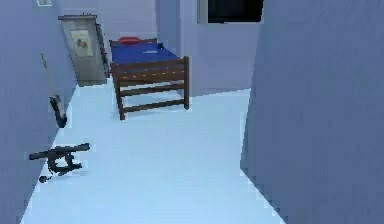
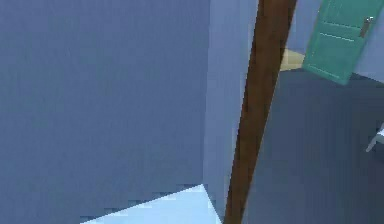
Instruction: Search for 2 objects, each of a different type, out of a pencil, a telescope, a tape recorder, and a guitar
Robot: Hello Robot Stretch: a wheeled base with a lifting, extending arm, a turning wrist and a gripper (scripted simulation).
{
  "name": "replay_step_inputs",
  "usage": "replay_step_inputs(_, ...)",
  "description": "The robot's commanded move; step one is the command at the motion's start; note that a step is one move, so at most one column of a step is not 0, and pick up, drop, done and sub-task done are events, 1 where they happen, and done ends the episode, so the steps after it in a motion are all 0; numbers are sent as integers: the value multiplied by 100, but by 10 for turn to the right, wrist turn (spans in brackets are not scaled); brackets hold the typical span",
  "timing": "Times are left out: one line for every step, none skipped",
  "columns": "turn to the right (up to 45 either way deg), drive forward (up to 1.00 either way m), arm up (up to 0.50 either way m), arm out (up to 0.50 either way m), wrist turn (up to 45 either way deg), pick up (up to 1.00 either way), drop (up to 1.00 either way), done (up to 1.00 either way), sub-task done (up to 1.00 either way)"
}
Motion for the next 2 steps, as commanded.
replay_step_inputs(450,0,0,0,0,0,0,0,0)
replay_step_inputs(150,0,0,0,0,0,0,0,0)
